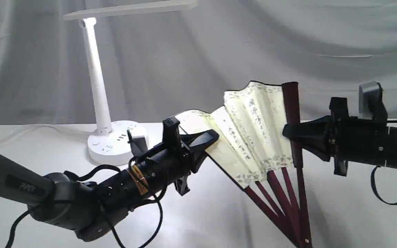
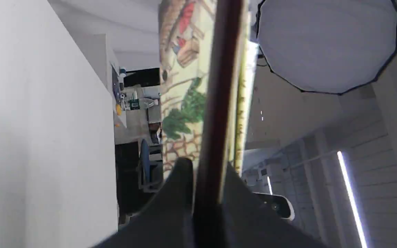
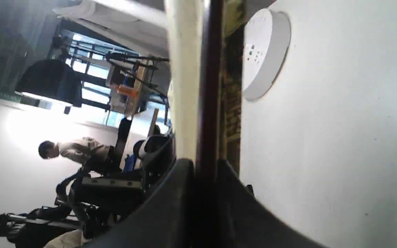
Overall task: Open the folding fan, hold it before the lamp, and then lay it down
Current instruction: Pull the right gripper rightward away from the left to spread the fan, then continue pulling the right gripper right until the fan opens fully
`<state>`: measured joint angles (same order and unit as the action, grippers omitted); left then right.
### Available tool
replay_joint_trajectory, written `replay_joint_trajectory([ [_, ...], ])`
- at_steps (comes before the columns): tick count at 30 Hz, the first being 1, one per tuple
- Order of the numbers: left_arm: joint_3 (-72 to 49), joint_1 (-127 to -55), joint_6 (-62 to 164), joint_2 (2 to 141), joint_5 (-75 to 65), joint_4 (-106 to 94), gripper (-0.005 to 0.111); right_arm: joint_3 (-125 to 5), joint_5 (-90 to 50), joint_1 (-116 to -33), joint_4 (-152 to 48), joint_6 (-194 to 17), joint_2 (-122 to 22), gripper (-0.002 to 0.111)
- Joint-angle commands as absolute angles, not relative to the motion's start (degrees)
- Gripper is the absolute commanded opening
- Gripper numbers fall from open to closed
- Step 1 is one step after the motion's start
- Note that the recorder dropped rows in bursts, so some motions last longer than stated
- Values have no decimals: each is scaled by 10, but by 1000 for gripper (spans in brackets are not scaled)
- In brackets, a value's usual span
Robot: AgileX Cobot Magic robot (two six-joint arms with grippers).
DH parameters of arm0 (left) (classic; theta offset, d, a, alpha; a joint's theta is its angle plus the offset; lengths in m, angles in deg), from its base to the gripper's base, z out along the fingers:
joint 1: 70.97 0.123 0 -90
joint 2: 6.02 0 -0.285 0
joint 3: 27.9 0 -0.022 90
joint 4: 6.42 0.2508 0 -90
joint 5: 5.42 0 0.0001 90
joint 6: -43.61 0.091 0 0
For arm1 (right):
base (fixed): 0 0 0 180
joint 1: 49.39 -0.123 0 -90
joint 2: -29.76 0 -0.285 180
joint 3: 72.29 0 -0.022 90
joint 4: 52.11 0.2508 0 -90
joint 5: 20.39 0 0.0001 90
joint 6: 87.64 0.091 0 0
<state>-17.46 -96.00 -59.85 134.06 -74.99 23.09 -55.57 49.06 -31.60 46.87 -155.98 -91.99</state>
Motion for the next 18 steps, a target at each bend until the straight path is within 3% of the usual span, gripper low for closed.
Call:
replay_joint_trajectory([
  [1,-173,-966,-608,1337,-754,169,0,-555,496,-288,461,-1592,-917,0],
  [18,-173,-979,-592,1337,-754,31,0,-555,496,-167,441,-1593,-917,0],
])
